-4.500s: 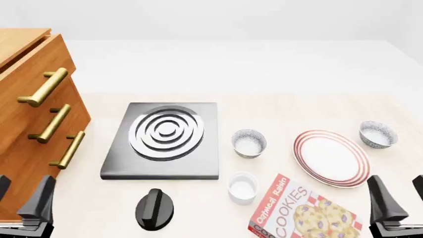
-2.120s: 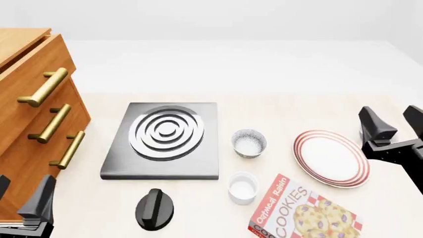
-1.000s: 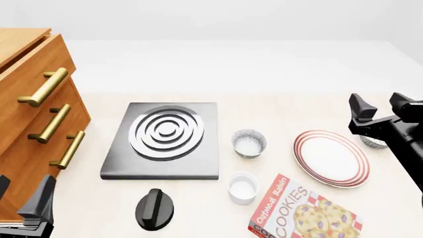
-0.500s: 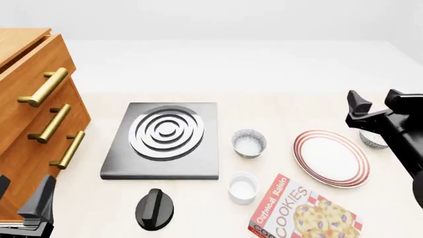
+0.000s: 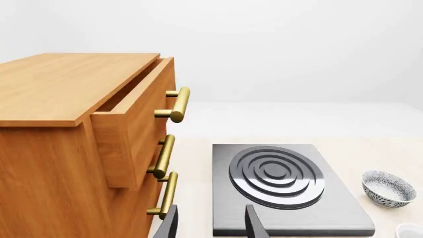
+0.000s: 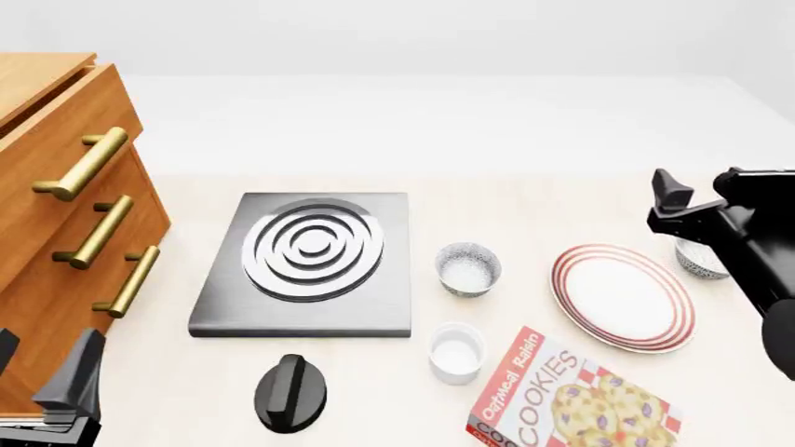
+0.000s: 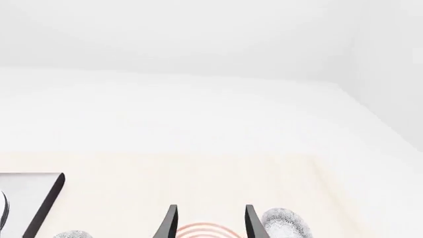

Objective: Pick the akita bowl next to the plate and place it on the plate.

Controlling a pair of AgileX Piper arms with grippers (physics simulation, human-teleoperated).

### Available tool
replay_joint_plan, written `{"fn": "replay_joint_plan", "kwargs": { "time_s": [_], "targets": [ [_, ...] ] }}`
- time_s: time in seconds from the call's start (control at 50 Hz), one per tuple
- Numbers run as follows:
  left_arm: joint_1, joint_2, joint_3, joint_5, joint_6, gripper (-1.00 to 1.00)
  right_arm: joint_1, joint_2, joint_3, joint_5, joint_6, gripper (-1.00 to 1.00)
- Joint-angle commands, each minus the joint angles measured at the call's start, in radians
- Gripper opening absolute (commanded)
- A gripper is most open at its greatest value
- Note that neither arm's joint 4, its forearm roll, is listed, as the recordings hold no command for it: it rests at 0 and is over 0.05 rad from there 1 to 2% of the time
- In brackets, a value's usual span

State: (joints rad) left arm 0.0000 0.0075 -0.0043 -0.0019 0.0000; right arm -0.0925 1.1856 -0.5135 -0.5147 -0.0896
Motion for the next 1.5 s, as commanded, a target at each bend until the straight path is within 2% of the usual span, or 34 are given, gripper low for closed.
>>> {"fn": "replay_joint_plan", "kwargs": {
  "time_s": [0.02,0.72,1.5],
  "targets": [
    [0.0,0.0,0.0,0.0,0.0,1.0,-0.014,0.053,-0.021,-0.017,-0.017,1.0],
    [0.0,0.0,0.0,0.0,0.0,1.0,-0.064,0.165,-0.092,-0.006,-0.006,1.0],
    [0.0,0.0,0.0,0.0,0.0,1.0,-0.129,0.211,-0.144,0.023,0.029,1.0]
  ]
}}
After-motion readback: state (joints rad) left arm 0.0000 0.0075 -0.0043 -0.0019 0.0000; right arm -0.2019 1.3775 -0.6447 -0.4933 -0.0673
